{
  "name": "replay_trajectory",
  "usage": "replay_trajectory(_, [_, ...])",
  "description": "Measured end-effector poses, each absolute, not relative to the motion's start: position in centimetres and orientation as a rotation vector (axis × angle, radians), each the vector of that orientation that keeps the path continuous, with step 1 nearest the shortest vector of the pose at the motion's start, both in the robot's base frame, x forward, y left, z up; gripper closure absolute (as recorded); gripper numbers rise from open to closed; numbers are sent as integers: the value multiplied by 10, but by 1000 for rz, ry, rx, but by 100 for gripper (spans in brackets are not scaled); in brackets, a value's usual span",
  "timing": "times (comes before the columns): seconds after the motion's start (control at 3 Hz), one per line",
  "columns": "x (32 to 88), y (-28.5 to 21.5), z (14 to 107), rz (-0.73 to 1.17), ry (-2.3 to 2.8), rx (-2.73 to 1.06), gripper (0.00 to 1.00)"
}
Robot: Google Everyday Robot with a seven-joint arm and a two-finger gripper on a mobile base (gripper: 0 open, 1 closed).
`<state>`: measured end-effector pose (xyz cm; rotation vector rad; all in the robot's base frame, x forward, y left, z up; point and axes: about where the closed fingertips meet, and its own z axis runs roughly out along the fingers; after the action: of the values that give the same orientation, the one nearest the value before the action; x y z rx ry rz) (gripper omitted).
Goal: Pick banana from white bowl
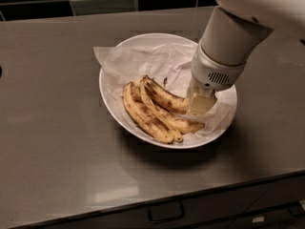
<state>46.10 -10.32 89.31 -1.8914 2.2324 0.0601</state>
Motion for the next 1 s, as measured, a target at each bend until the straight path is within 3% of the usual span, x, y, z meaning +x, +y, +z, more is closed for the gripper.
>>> replay_trajectory(1.0, [441, -102, 925, 155, 2021, -1897, 100])
